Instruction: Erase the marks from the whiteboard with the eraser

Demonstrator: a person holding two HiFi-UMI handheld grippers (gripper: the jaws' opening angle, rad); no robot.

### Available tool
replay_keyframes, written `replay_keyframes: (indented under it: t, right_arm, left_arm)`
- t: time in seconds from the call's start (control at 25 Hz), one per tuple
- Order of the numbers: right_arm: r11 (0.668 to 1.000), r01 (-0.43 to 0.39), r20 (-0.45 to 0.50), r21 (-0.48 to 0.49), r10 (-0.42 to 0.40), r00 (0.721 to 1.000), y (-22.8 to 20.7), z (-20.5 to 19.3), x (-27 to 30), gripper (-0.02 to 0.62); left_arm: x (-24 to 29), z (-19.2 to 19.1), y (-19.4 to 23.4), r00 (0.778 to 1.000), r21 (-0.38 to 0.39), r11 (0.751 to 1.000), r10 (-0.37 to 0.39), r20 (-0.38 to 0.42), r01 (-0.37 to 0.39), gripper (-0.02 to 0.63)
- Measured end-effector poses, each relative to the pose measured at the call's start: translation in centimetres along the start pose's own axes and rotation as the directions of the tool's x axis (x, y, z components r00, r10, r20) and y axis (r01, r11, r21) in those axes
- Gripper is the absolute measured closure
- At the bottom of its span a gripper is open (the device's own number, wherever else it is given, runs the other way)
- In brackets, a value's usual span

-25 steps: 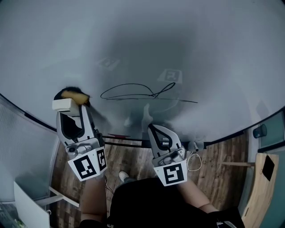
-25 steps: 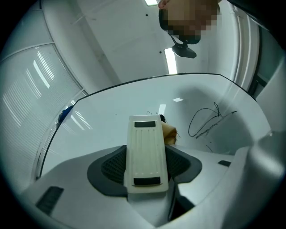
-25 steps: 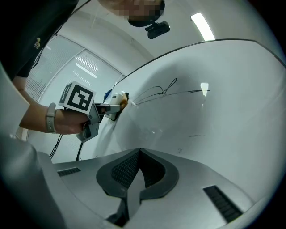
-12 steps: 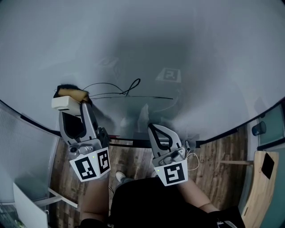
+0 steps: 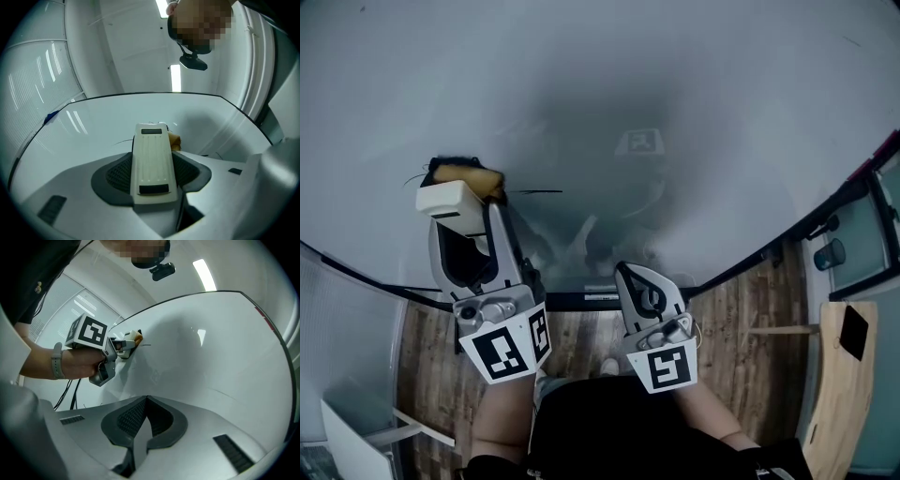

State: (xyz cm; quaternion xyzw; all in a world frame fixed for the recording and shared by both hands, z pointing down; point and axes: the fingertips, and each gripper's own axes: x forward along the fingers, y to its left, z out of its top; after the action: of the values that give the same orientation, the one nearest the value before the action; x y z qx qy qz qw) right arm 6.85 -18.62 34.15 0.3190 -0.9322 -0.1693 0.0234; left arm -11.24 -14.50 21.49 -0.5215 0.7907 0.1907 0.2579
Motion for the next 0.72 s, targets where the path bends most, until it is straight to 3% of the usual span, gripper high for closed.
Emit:
replay_keyframes:
  t: [0.16, 0.24, 0.36, 0.52, 0.72]
  right_arm:
    - [0.997, 0.070, 0.018, 0.012, -0.070, 0.997, -5.7, -0.4, -4.0, 0.570]
    - [0.996, 0.094, 0.016, 0.012, -0.094, 0.995, -6.9, -0.4, -4.7, 0.570]
    - [0.991, 0.130, -0.005, -0.003, -0.130, 0.991, -7.6, -0.5, -5.0, 0.570]
    - [0.985, 0.175, -0.012, -0.009, -0.175, 0.985, -10.3, -1.0, -8.5, 0.570]
    - [0.981, 0.193, -0.011, -0.014, -0.193, 0.981, -9.7, -0.2, -8.1, 0.570]
  left_arm:
    - [0.5, 1.2, -9.9, 0.994, 0.067, 0.993, -0.103, 0.022, 0.102, 0.351]
    - [1.0, 1.5, -12.9, 0.991, 0.048, 0.990, -0.132, 0.017, 0.131, 0.351]
    - [1.5, 1.3, -15.1, 0.985, 0.022, 0.985, -0.171, 0.023, 0.171, 0.351]
    - [0.4, 2.2, -20.3, 0.970, 0.051, 0.970, -0.240, 0.040, 0.238, 0.351]
    - [0.5, 2.4, -20.1, 0.948, 0.085, 0.945, -0.319, 0.016, 0.316, 0.347]
